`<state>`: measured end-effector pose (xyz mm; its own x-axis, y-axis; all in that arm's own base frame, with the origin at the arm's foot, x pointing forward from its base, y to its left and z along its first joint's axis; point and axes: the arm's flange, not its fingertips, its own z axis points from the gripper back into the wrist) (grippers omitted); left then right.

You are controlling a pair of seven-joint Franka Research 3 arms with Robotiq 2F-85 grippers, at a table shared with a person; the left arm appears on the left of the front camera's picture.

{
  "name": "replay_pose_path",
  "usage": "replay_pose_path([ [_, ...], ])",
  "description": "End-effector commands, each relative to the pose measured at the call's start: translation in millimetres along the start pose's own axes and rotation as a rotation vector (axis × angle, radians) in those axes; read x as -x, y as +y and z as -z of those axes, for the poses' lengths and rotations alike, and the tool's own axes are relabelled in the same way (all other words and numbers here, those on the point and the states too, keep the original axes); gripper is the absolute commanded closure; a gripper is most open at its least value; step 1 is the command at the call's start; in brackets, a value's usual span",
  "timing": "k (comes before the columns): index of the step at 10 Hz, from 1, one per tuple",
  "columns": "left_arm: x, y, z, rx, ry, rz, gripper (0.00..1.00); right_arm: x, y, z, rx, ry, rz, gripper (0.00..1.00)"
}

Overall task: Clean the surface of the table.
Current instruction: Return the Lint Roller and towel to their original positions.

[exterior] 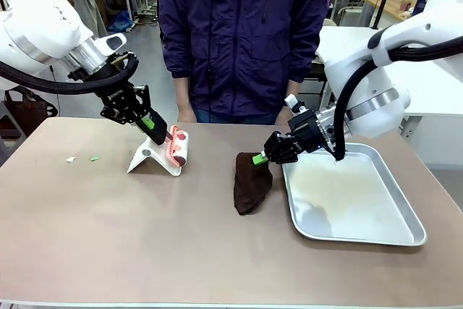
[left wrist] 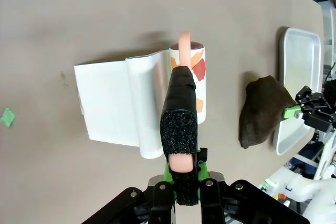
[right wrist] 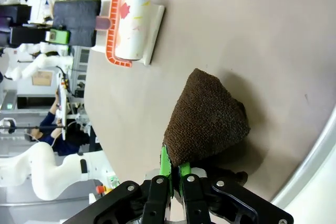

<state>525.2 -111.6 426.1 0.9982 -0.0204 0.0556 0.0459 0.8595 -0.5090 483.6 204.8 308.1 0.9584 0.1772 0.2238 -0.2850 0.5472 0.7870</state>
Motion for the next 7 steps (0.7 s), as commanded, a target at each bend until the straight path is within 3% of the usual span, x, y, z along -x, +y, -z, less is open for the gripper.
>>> replay_pose_path([
  [1, 0.1, 5.3, 0.3, -0.040, 0.002, -0.006, 0.82, 0.1, 5.2, 5.1, 0.019, -0.019, 0.037, 0.93],
  [3, -2.2, 11.1, 4.3, -0.059, 0.018, -0.009, 0.82, -2.5, 5.9, 6.6, 0.025, -0.028, 0.055, 0.93],
  [4, -2.3, 13.1, 5.4, -0.055, 0.019, -0.020, 0.54, -3.8, 6.1, 9.0, 0.024, -0.025, 0.071, 0.93],
  [5, -1.9, 15.5, 6.2, -0.064, 0.024, -0.021, 0.24, -4.5, 7.0, 11.3, 0.024, -0.008, 0.071, 0.46],
  [6, -0.9, 17.7, 4.2, -0.059, 0.025, -0.023, 0.00, -4.5, 7.6, 11.7, 0.028, -0.004, 0.072, 0.37],
  [7, 0.3, 20.2, 1.1, -0.053, 0.022, -0.026, 0.00, -4.4, 8.5, 11.0, 0.037, -0.012, 0.074, 0.00],
])
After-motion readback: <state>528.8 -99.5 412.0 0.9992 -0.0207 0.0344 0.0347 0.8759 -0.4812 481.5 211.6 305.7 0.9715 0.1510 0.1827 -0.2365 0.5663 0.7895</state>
